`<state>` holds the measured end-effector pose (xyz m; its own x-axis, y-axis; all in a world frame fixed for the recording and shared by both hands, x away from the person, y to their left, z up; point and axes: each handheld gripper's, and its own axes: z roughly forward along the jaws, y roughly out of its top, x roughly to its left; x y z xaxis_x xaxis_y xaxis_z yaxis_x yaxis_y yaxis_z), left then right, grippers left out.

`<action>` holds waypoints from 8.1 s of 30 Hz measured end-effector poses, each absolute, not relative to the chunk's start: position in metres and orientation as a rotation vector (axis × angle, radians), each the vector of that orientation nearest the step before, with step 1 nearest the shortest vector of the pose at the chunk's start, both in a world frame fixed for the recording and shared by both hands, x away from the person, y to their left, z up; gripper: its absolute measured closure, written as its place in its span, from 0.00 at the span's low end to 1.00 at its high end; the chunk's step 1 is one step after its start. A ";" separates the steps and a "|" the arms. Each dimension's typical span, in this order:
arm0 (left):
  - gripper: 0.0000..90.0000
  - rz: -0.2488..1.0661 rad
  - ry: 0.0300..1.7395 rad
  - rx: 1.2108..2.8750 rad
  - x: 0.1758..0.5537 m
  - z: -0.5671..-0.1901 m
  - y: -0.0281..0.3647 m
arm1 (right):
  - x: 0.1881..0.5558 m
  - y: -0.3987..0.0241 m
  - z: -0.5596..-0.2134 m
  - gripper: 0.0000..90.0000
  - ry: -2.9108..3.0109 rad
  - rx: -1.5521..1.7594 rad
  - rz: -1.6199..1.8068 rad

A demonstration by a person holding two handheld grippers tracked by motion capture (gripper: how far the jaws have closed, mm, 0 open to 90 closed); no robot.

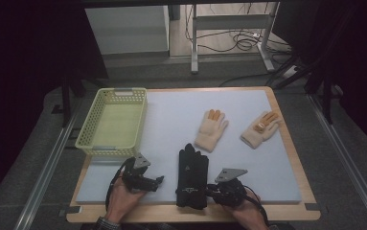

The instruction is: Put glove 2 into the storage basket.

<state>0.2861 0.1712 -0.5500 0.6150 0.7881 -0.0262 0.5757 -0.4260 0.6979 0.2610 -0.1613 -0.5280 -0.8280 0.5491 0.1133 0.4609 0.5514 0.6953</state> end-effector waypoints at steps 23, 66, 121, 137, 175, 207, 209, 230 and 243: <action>0.01 0.397 1.120 2.138 0.283 -0.554 0.212 | 0.298 -0.092 -0.537 0.74 2.590 0.839 1.174; 0.00 0.384 1.124 2.127 0.283 -0.555 0.213 | 0.331 -0.233 -0.523 0.14 2.348 1.081 0.989; 0.00 0.409 1.118 2.305 0.339 -0.525 0.089 | 0.333 -0.241 -0.534 0.11 2.337 1.100 0.959; 0.24 0.306 1.119 2.338 0.338 -0.525 0.096 | 0.333 -0.241 -0.534 0.11 2.337 1.100 0.959; 0.67 0.499 1.180 2.222 0.379 -0.420 0.143 | 0.333 -0.241 -0.534 0.11 2.337 1.096 0.959; 0.65 0.573 1.531 2.107 0.431 -0.431 0.281 | 0.333 -0.241 -0.534 0.11 2.335 1.098 0.963; 0.65 0.568 1.556 2.101 0.433 -0.435 0.289 | 0.333 -0.241 -0.534 0.11 2.335 1.096 0.962; 0.61 0.483 1.795 2.177 0.472 -0.481 0.320 | 0.333 -0.241 -0.534 0.11 2.334 1.100 0.963; 0.28 0.400 1.822 2.240 0.476 -0.499 0.326 | 0.333 -0.241 -0.534 0.11 2.334 1.100 0.964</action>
